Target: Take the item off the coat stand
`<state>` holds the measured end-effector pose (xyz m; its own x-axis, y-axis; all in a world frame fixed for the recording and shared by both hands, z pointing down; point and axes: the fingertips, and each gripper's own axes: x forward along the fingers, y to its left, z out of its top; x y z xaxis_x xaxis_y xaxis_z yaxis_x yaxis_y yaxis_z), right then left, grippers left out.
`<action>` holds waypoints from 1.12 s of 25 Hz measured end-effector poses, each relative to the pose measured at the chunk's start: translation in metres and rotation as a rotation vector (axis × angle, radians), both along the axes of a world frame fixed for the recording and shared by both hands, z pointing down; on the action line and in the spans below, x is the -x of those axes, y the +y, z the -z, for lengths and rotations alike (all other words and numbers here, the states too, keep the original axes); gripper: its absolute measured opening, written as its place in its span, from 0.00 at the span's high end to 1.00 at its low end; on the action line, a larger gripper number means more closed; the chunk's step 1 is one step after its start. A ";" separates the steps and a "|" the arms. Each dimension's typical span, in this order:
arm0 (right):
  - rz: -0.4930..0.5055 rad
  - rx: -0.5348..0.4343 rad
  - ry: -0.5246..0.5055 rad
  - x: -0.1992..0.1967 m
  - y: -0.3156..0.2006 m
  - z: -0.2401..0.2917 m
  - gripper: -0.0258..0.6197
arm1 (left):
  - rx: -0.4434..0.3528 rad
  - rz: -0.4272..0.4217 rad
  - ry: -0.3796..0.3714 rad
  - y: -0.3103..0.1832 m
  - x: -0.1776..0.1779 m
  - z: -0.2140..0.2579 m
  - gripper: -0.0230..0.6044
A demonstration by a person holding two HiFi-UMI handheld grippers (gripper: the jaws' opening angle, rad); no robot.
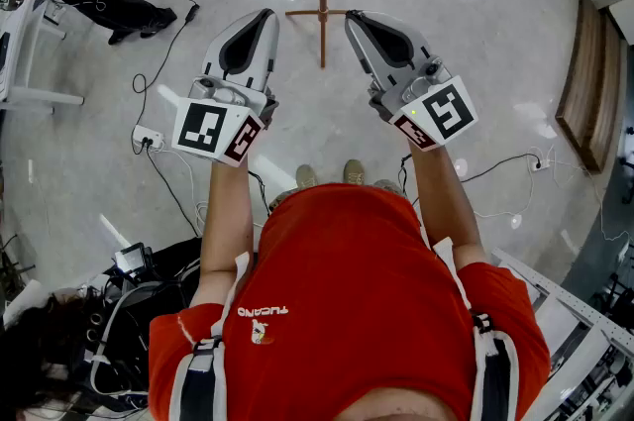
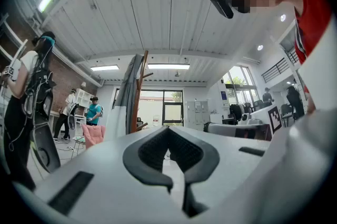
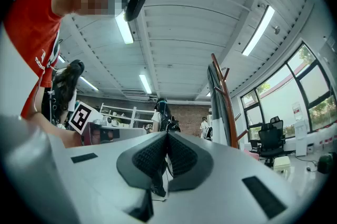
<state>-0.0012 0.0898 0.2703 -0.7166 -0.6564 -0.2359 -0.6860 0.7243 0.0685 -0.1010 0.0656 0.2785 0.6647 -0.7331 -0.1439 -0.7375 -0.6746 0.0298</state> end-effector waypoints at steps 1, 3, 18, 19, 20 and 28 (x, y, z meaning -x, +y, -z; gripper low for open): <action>0.000 0.002 0.001 0.001 0.000 0.002 0.92 | 0.000 -0.001 -0.001 0.001 0.001 0.002 0.95; 0.000 0.004 0.003 0.003 0.001 0.005 0.92 | 0.001 -0.003 -0.001 0.001 0.003 0.005 0.95; -0.023 0.017 0.012 0.042 -0.007 -0.009 0.92 | 0.014 -0.019 0.016 -0.018 0.039 -0.014 0.95; -0.026 0.019 0.017 0.043 -0.008 -0.009 0.92 | 0.015 -0.019 0.021 -0.021 0.040 -0.015 0.95; -0.028 0.021 0.023 0.044 -0.010 -0.010 0.92 | 0.016 -0.019 0.026 -0.025 0.041 -0.015 0.95; -0.024 0.030 0.039 0.035 -0.046 -0.018 0.92 | 0.019 -0.014 0.026 -0.060 0.038 -0.022 0.95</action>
<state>-0.0365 0.0434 0.2883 -0.7092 -0.6795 -0.1880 -0.7001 0.7101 0.0743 -0.1391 0.0058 0.3007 0.6714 -0.7263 -0.1474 -0.7267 -0.6842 0.0611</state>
